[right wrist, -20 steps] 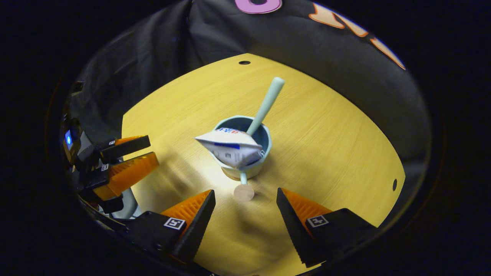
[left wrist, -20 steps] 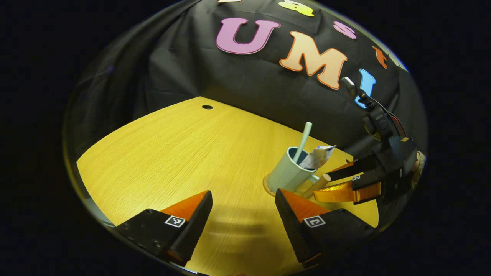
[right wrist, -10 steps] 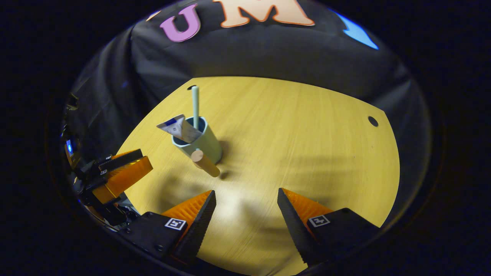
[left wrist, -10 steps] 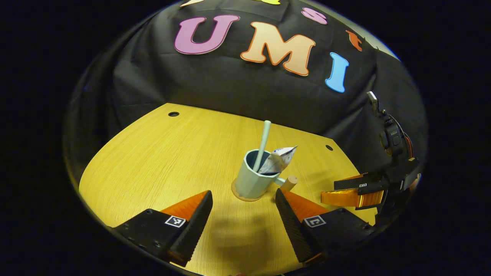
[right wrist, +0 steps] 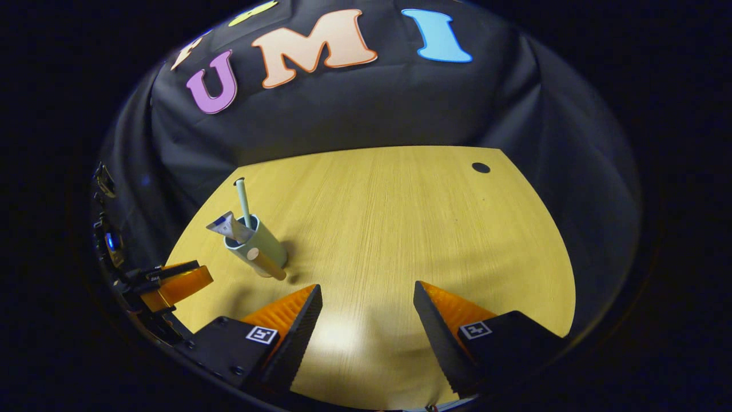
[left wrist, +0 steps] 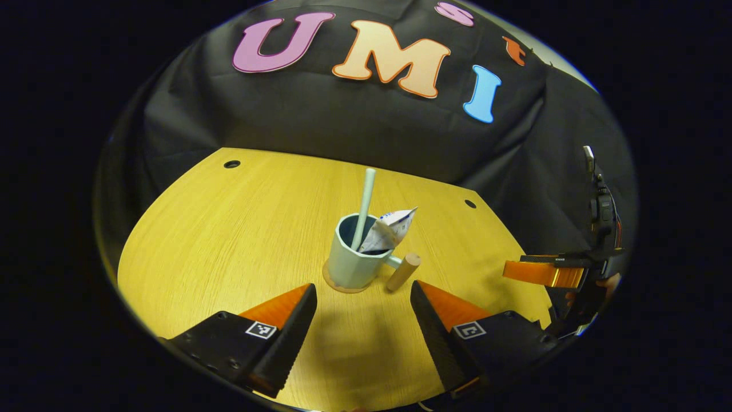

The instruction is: Put the toothbrush and toothpaste on the desktop into the cup, then pick up the cup and place it on the coaster on the desktop.

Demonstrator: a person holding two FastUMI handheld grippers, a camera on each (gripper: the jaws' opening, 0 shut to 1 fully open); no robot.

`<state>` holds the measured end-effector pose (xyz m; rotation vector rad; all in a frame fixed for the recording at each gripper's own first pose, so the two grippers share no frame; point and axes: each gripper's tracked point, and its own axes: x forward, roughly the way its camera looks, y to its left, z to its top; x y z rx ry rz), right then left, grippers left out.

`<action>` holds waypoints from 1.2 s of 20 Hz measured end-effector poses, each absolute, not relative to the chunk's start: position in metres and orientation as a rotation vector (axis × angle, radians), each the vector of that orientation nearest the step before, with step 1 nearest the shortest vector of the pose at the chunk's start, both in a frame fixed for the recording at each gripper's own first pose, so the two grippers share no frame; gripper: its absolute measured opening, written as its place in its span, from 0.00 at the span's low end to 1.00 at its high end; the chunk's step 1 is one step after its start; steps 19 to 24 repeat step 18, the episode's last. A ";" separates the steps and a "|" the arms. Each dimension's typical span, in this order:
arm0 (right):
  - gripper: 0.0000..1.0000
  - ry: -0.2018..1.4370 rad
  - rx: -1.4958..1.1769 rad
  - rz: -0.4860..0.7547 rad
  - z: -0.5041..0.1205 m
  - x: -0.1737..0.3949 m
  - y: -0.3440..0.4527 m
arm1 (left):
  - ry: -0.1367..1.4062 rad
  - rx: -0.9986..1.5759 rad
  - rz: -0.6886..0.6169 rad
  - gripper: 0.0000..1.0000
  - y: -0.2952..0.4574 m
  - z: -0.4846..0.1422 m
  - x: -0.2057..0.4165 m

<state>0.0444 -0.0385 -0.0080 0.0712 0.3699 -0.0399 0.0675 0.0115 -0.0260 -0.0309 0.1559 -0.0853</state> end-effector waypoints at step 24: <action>0.96 0.253 0.096 -0.132 0.002 0.014 -0.002 | 0.176 0.068 -0.256 0.95 0.012 -0.037 0.037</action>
